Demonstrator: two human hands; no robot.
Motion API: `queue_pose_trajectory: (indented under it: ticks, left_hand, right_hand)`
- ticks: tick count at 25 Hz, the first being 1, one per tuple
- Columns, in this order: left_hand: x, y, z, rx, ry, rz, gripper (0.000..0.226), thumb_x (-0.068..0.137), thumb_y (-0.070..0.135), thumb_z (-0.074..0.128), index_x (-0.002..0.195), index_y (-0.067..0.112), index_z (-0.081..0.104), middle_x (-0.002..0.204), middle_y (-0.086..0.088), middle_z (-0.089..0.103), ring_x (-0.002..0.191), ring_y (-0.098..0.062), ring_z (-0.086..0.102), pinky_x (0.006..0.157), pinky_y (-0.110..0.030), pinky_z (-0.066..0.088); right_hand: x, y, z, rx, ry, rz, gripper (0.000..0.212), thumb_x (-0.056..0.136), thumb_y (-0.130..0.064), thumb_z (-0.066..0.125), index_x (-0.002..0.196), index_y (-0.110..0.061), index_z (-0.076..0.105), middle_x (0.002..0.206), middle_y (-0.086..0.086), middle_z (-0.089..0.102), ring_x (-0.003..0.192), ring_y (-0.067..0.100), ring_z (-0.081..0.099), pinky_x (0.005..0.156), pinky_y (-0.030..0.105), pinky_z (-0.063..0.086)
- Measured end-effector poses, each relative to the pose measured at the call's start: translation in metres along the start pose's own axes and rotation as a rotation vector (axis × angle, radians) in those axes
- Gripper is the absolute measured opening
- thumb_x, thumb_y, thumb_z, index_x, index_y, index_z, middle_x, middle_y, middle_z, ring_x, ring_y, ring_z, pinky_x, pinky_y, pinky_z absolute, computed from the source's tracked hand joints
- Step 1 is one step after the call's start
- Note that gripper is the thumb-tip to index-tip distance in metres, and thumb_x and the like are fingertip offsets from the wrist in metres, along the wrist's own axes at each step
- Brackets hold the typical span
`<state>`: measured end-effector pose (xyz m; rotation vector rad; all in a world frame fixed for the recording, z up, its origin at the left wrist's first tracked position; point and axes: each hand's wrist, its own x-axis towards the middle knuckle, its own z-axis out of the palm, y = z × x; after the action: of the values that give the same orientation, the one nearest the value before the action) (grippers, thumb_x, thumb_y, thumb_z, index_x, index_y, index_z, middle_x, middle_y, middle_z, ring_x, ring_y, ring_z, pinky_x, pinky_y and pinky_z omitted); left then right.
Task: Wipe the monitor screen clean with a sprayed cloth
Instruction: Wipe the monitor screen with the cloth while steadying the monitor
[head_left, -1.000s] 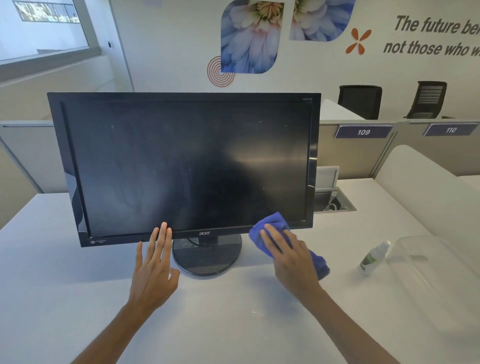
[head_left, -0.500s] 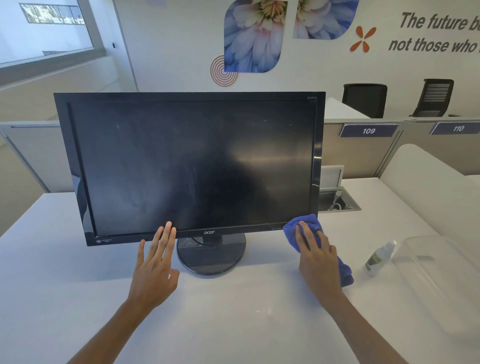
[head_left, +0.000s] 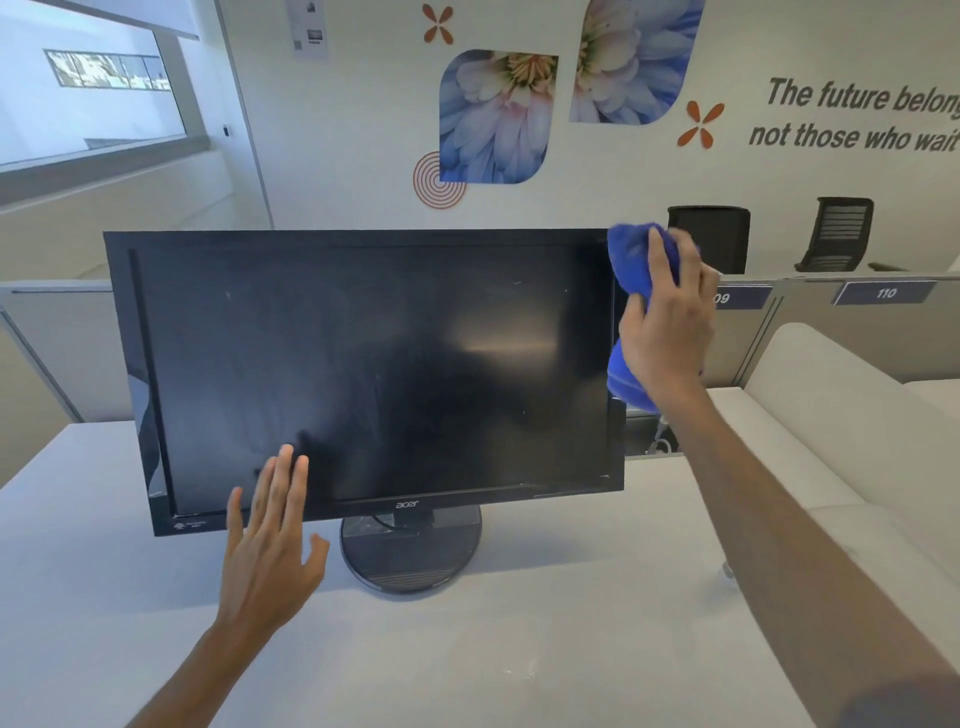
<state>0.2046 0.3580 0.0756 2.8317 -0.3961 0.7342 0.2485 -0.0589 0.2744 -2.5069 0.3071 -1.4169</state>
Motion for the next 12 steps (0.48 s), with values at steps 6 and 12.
queue_pose_trajectory:
  ticks: [6, 12]
  left_hand:
    - [0.015, -0.04, -0.026, 0.009, 0.113, -0.302, 0.089, 0.077, 0.039, 0.044, 0.152, 0.007, 0.009, 0.16, -0.019, 0.003, 0.146, -0.04, 0.009, 0.114, -0.058, 0.012]
    - [0.01, -0.065, -0.022, -0.045, 0.037, -0.312, 0.087, 0.083, 0.045, 0.038, 0.152, 0.006, 0.002, 0.161, -0.018, 0.0, 0.147, -0.04, 0.007, 0.113, -0.059, 0.019]
  right_hand:
    - [0.034, 0.001, 0.019, -0.173, -0.28, -0.099, 0.062, 0.091, -0.017, 0.051, 0.149, -0.026, 0.03, 0.158, 0.001, 0.023, 0.133, 0.035, 0.029, 0.1, 0.053, 0.042]
    - [-0.032, 0.022, 0.029, -0.184, -0.249, -0.145, 0.06, 0.089, -0.014, 0.056, 0.146, -0.021, 0.039, 0.155, 0.005, 0.033, 0.127, 0.038, 0.039, 0.095, 0.05, 0.046]
